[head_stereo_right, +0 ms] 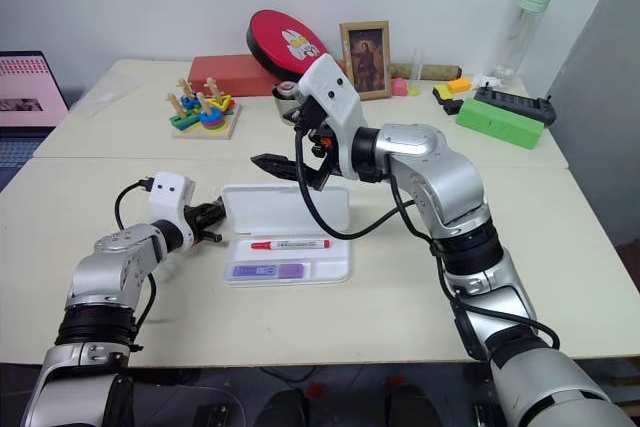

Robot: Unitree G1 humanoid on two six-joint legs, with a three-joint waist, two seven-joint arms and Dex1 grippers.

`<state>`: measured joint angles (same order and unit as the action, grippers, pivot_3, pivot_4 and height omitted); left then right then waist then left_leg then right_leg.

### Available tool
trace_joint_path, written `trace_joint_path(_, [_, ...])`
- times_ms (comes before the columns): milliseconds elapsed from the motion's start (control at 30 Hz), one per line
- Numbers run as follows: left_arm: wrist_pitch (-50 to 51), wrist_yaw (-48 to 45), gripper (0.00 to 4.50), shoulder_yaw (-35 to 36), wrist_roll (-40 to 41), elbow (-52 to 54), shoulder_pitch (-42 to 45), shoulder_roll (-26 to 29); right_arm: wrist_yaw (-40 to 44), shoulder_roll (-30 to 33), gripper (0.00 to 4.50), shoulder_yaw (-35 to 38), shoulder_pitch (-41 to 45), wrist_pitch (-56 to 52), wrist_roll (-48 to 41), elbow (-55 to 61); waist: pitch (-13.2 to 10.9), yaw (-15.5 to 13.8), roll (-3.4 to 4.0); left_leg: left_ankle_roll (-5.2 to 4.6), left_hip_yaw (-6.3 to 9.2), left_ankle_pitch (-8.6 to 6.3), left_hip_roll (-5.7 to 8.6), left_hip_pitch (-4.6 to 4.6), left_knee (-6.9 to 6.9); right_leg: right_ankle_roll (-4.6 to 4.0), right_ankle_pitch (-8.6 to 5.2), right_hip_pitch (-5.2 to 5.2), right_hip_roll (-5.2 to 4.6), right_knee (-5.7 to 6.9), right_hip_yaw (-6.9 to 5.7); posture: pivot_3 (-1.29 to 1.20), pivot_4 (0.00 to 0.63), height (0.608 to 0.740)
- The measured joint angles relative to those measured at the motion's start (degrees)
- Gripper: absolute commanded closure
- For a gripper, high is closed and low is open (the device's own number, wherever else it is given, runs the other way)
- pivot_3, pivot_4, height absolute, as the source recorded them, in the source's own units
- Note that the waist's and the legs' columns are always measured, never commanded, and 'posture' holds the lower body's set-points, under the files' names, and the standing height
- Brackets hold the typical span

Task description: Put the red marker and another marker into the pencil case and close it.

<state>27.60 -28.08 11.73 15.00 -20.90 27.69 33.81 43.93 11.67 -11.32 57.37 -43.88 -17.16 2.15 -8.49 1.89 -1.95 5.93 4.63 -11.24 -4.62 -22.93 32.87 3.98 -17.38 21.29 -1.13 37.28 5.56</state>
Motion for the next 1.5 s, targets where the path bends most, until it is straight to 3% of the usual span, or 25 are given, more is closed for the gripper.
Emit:
trace_joint_path(133, [-4.1,0.0,4.07,7.2,5.3,6.4,2.8,-0.4,2.0,2.5,0.00,1.5,-0.8,0.8,-2.4,1.5,0.0,-0.3,-0.02,0.01,0.03,0.01,0.00,-0.09,0.00,0.00,0.00,0.00,-0.01,-0.07,-0.04,0.00,0.150,0.740])
trace_joint_path(233, [-4.4,-3.5,4.07,8.7,9.6,14.7,6.4,1.0,4.4,5.6,0.00,4.2,-2.0,0.5,-5.9,5.1,0.0,-0.4,-0.02,0.02,0.01,0.00,0.05,-0.08,0.00,0.01,0.00,-0.13,-0.09,-0.20,-0.04,0.00,0.150,0.740])
trace_joint_path(433, [-1.0,-15.7,4.07,0.5,15.1,26.4,6.6,2.8,10.6,15.3,0.00,8.7,-9.2,-3.1,-13.7,12.2,-0.1,0.0,0.16,-0.01,0.00,0.00,0.05,0.02,0.00,0.02,0.00,-0.18,-0.06,-0.17,0.00,0.00,0.150,0.740])
trace_joint_path(533, [0.6,-24.6,4.07,-8.8,14.3,30.3,3.7,7.4,12.2,20.9,0.00,8.7,-14.5,-3.8,-14.5,15.8,-0.1,0.6,0.24,-0.03,-0.02,-0.01,0.04,0.08,0.00,0.02,-0.01,-0.19,-0.01,-0.19,0.10,0.00,0.150,0.740])
trace_joint_path(667, [-1.5,-34.3,4.07,-20.2,8.6,28.4,1.1,10.2,10.6,23.7,0.00,7.6,-19.7,-4.8,-13.3,17.7,-0.2,1.2,0.29,-0.06,-0.02,0.01,0.03,0.04,0.02,0.03,-0.01,-0.10,0.03,-0.19,0.13,0.00,0.150,0.740])
trace_joint_path(767, [-2.7,-38.5,4.07,-23.0,6.5,26.7,1.2,11.0,8.6,23.9,0.00,6.3,-21.2,-5.5,-13.1,19.8,-0.2,1.2,0.29,-0.06,-0.02,0.01,0.03,0.01,0.05,0.04,-0.01,-0.10,0.03,-0.22,0.15,0.00,0.150,0.740])
trace_joint_path(1100, [-6.7,-43.1,4.07,-28.8,-0.2,18.7,2.4,8.0,1.7,24.4,0.00,5.5,-24.0,-7.8,-11.1,22.3,-0.2,0.1,0.29,-0.06,-0.02,0.01,0.04,-0.03,0.06,0.04,-0.01,-0.11,0.03,-0.26,0.14,0.00,0.150,0.740])
trace_joint_path(1500, [-7.5,-43.8,4.07,-29.7,-2.7,15.3,4.0,3.5,-0.5,24.4,0.00,4.9,-25.0,-9.3,-11.2,24.6,-0.2,-0.1,0.28,-0.06,-0.01,0.01,0.04,-0.02,0.09,0.04,0.00,-0.13,0.02,-0.22,0.13,0.00,0.150,0.740])
